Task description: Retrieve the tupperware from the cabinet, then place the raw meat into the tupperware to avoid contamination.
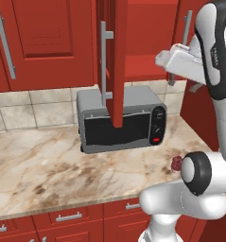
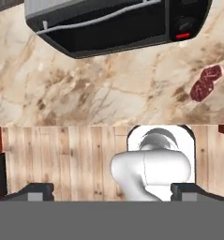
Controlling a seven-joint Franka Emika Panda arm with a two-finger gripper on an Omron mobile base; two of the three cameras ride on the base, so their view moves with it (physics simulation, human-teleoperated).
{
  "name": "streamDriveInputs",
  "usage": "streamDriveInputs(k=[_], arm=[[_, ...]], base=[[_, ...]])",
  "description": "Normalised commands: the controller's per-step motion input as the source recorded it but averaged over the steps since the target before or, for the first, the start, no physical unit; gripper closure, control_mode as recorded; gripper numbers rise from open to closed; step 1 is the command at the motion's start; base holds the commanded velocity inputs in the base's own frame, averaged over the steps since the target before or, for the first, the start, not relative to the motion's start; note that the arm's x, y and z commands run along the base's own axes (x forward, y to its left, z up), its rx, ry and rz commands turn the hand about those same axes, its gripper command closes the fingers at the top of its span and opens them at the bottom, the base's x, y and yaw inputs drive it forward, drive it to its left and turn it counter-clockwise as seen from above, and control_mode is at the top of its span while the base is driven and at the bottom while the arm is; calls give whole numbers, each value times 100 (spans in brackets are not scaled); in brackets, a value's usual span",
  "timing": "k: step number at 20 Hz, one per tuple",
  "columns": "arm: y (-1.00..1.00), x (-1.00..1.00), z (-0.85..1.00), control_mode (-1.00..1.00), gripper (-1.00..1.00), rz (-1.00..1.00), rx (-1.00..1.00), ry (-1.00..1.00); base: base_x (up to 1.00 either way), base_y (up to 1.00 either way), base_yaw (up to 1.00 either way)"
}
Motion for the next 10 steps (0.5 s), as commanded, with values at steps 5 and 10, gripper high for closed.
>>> streamDriveInputs(k=[5, 10], arm=[[-27, 23, 22, -100, -100, 9, -9, -29], [-24, 18, 33, -100, -100, 3, -13, -30]], base=[[0, 0, 0], [0, 0, 0]])
